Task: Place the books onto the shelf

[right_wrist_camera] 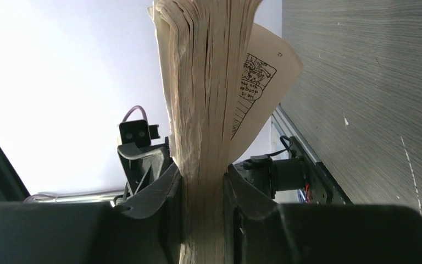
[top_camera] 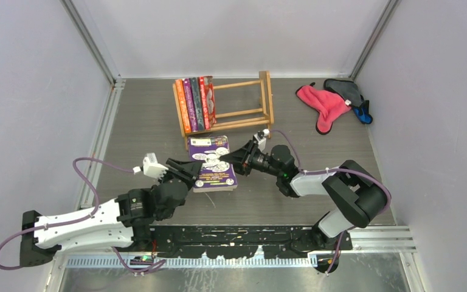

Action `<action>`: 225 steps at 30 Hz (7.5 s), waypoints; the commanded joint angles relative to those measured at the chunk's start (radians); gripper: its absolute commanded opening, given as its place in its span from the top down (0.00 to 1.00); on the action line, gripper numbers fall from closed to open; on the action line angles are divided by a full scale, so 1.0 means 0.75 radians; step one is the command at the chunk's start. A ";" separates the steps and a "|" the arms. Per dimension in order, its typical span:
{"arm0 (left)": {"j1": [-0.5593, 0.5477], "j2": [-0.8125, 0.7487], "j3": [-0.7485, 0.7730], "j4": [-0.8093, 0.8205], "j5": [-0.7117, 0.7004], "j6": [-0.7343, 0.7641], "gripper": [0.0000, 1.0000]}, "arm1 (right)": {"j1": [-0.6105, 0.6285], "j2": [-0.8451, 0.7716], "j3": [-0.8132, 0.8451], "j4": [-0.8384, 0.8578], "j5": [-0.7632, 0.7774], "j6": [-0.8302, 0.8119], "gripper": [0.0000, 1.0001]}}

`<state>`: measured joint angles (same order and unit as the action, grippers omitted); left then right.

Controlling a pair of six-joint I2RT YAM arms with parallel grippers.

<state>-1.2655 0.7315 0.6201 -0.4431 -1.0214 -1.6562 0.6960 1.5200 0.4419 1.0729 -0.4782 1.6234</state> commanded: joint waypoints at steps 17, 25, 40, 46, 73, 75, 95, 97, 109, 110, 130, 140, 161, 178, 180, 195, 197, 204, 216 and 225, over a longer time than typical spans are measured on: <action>0.786 -0.008 -0.180 0.654 1.242 0.489 0.57 | -0.086 -0.118 0.123 -0.053 -0.373 -0.050 0.99; 0.890 0.124 -0.132 0.722 1.556 0.495 0.59 | -0.124 -0.085 0.155 -0.034 -0.425 -0.044 0.99; 0.990 0.139 -0.138 0.788 1.782 0.480 0.70 | -0.180 0.009 0.155 0.033 -0.455 -0.035 0.99; 1.012 0.136 -0.142 0.806 1.844 0.480 0.88 | -0.184 0.027 0.165 0.049 -0.457 -0.033 0.99; 1.023 0.113 0.183 0.425 1.535 0.621 1.00 | -0.264 -0.001 0.140 -0.220 -0.450 -0.208 0.50; 1.023 0.111 0.213 0.380 1.503 0.651 1.00 | -0.274 -0.013 0.130 -0.241 -0.447 -0.226 0.49; 0.722 0.428 0.740 0.138 0.931 1.087 1.00 | -0.329 -0.294 0.356 -1.411 -0.132 -1.011 0.49; 0.686 0.485 0.795 0.139 0.879 1.131 1.00 | -0.329 -0.310 0.394 -1.562 -0.058 -1.082 0.49; 0.576 0.748 1.077 0.212 0.607 1.395 1.00 | -0.332 -0.432 0.407 -1.825 0.219 -1.229 0.50; 0.575 0.765 1.094 0.226 0.593 1.415 1.00 | -0.331 -0.444 0.400 -1.837 0.237 -1.234 0.49; 0.581 1.133 1.242 0.652 0.432 1.881 1.00 | -0.329 -0.723 0.414 -2.114 0.780 -1.351 0.51; 0.623 1.242 1.262 0.860 0.366 1.946 1.00 | -0.329 -0.770 0.400 -2.160 0.819 -1.352 0.51; 0.825 1.429 1.190 1.057 0.442 1.948 1.00 | -0.330 -0.663 0.415 -2.111 0.858 -1.348 0.51; 0.852 1.520 1.092 1.192 0.326 1.909 1.00 | -0.329 -0.583 0.416 -2.086 0.862 -1.340 0.52; 0.852 1.514 1.069 1.220 0.299 1.931 1.00 | -0.329 -0.575 0.419 -2.086 0.857 -1.338 0.52; 0.870 1.505 1.167 1.119 0.312 2.034 0.99 | -0.329 -0.542 0.434 -2.058 0.839 -1.324 0.52; 0.873 1.504 1.173 1.102 0.312 2.032 0.90 | -0.329 -0.540 0.431 -2.054 0.837 -1.321 0.52; 0.875 1.500 1.189 1.059 0.298 2.026 0.60 | -0.329 -0.534 0.423 -2.048 0.826 -1.320 0.52; 0.873 1.441 1.159 1.035 0.281 1.977 0.52 | -0.329 -0.547 0.427 -2.063 0.819 -1.332 0.52; 0.868 1.442 1.175 0.975 0.310 1.956 0.57 | -0.330 -0.565 0.442 -2.076 0.820 -1.340 0.52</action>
<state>-0.6174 1.8629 1.4696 0.2935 -0.7673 -0.1757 0.4503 1.1210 0.7322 -0.5018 0.1326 0.6296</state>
